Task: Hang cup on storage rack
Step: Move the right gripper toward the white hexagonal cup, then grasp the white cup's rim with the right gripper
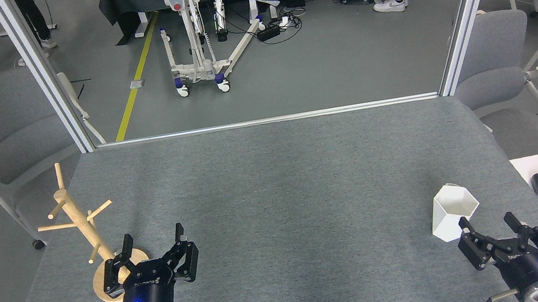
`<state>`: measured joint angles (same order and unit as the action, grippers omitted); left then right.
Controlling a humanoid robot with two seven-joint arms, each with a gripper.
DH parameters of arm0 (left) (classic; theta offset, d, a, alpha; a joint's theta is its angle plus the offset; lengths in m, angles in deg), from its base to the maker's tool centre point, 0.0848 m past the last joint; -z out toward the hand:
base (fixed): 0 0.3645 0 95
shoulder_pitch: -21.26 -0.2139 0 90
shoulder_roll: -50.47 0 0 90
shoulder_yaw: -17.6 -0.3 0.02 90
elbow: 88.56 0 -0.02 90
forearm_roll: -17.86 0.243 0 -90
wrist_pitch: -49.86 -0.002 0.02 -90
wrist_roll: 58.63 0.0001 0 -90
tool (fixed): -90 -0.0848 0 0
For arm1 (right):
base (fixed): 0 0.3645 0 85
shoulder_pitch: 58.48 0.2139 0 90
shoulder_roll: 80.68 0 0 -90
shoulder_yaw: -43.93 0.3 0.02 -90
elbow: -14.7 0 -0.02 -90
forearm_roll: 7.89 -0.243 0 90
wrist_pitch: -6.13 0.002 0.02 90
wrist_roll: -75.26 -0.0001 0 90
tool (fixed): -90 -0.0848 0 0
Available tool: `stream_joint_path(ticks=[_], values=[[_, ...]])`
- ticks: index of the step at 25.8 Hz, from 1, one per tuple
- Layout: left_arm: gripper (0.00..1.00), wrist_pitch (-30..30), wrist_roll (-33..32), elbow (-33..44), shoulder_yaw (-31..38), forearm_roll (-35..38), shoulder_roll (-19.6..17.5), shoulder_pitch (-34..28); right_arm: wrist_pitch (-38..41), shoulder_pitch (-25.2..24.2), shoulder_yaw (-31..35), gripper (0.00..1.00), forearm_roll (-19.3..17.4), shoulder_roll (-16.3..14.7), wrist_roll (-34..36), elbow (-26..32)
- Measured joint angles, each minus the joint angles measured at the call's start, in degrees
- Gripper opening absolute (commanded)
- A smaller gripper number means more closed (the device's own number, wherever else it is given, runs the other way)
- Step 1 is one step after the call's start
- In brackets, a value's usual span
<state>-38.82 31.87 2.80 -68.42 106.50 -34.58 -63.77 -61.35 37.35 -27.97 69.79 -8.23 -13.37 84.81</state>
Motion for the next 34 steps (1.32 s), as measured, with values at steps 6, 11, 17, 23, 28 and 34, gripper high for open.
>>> stream_joint_path(ticks=[6,11,17,23,28,34], values=[[0.99,0.06,0.0,0.06,-0.01,-0.01,0.09,-0.99,0.41,2.62,-0.09,1.0,0.34,-2.22,1.17,-4.08],[0.99,0.24,-0.21,0.24,-0.39,0.07,0.14,-1.78,0.51,4.51,-0.2,1.0,2.42,-2.76,1.26,-7.04],[0.99,0.28,-0.22,0.45,-0.54,0.2,0.14,-2.03,0.51,4.79,-0.56,1.0,4.0,-2.31,1.26,-7.79],[0.99,-0.12,-0.17,0.34,-0.55,0.22,0.21,-2.17,2.09,4.8,-0.77,1.0,5.03,-2.14,1.83,-7.82],[0.99,-0.25,-0.12,0.33,-0.55,0.22,0.56,-2.23,2.76,4.74,-0.89,1.0,6.51,-2.06,2.64,-7.86],[0.99,-0.28,-0.08,0.23,-0.55,0.22,0.63,-2.25,3.15,4.72,-1.42,1.0,7.6,-1.78,2.82,-7.93]])
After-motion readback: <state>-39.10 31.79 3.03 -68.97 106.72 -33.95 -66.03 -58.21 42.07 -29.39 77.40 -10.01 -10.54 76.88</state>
